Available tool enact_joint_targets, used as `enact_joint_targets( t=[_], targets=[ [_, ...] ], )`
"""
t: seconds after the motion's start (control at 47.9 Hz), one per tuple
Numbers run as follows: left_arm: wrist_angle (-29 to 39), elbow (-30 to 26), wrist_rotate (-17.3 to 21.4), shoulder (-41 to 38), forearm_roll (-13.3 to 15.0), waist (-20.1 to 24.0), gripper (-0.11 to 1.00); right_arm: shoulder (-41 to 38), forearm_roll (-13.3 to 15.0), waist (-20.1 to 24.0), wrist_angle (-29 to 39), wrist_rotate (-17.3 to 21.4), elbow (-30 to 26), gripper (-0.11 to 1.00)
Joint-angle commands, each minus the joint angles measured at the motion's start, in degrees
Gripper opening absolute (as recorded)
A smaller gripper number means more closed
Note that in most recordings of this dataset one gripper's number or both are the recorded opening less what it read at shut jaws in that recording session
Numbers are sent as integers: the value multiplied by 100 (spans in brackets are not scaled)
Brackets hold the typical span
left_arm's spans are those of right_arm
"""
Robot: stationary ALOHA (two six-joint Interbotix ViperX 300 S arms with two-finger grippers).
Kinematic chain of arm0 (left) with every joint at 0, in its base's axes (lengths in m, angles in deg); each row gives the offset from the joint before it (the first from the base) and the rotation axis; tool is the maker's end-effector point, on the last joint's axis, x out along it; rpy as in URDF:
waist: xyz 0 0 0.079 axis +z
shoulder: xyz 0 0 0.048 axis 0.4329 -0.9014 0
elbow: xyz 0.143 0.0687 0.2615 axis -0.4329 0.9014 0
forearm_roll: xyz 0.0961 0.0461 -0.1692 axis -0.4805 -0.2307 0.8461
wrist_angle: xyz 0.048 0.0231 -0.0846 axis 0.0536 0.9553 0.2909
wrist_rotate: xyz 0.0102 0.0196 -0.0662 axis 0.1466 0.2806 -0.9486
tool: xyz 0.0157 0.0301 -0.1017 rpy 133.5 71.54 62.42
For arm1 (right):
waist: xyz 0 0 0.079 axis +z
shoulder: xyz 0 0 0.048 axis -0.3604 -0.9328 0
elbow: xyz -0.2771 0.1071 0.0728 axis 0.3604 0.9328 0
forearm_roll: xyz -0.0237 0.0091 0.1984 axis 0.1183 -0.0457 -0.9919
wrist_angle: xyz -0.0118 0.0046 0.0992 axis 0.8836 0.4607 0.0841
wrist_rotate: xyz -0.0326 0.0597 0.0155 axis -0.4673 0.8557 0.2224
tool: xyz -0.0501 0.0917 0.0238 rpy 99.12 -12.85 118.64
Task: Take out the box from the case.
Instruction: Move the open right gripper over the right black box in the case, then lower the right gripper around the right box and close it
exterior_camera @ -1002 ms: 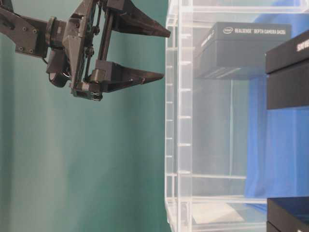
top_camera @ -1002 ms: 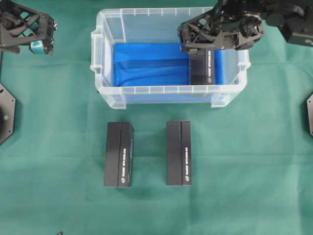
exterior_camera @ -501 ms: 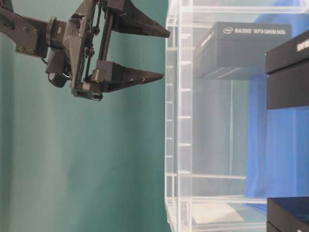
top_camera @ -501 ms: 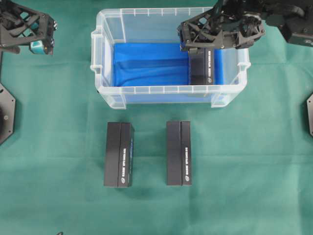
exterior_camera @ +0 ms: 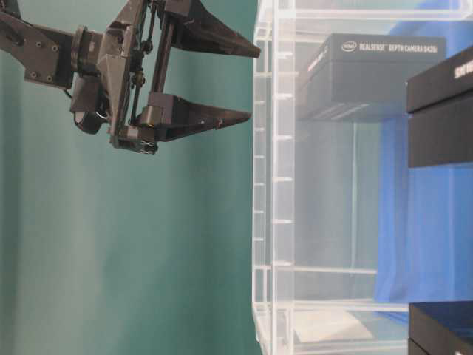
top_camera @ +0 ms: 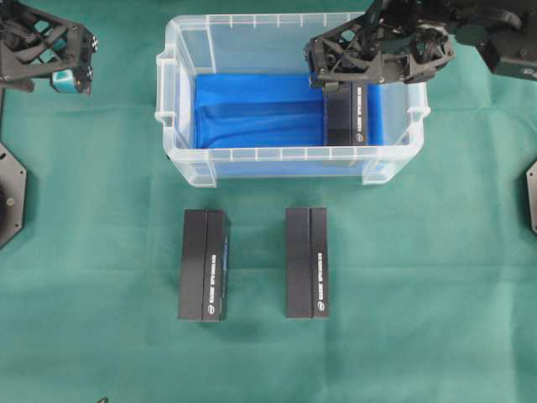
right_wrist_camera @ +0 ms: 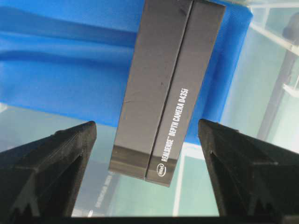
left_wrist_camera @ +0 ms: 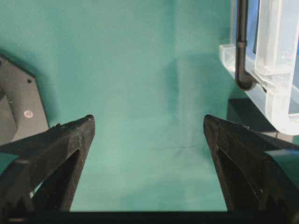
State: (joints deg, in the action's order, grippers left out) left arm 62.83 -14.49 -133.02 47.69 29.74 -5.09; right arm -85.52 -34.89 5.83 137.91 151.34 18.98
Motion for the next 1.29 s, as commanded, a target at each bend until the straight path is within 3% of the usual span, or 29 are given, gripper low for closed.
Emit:
enact_joint_targets(
  t=[0.0, 0.647, 1.273],
  targets=[
    [-9, -70, 0, 53, 9, -18, 98, 53, 9, -9, -26, 9, -114, 88],
    [-26, -70, 9, 62, 0, -18, 98, -105, 35, -9, -44, 53, 18, 88],
    [-35, -53, 18, 62, 9, -62, 98, -281, 202, -44, -738, 272, 545, 90]
  ],
)
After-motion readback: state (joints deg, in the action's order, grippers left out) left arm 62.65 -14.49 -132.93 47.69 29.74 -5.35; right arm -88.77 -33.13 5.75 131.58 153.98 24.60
